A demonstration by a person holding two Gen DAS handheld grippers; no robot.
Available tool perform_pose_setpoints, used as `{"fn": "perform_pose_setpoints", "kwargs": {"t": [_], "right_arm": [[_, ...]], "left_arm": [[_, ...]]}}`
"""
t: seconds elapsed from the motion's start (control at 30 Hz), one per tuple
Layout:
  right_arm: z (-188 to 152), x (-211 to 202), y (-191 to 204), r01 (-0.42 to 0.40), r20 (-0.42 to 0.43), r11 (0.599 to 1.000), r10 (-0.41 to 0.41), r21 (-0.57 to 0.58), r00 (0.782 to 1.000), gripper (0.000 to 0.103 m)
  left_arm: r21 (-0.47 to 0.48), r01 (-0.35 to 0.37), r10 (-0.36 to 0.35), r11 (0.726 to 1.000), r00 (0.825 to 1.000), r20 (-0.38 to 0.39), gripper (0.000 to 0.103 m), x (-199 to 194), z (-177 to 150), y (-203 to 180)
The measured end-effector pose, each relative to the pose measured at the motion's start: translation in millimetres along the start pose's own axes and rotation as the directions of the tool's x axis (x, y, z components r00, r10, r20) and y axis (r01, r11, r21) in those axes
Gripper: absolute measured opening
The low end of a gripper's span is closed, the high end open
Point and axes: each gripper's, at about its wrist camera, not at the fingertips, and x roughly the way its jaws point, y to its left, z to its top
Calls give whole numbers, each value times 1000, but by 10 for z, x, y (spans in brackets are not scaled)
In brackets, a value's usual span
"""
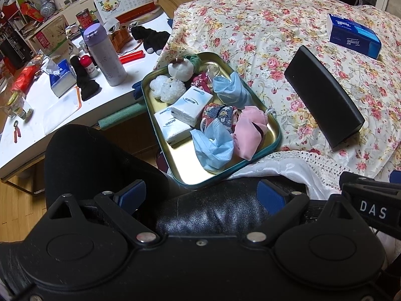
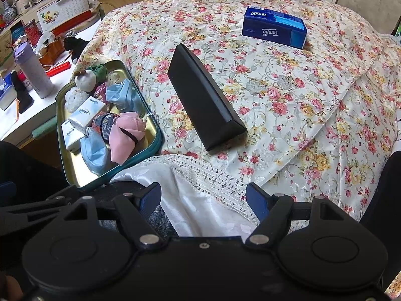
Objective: Organize soft objects
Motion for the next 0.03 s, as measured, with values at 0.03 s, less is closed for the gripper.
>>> {"fn": "perform_pose_setpoints", "kwargs": {"t": [0.03], "right_arm": [[-5,2,5,0,0,1000,0,-1,1000,73]], "left_arm": [[-1,0,0,1000,1000,0,93,1,-2,3]]}}
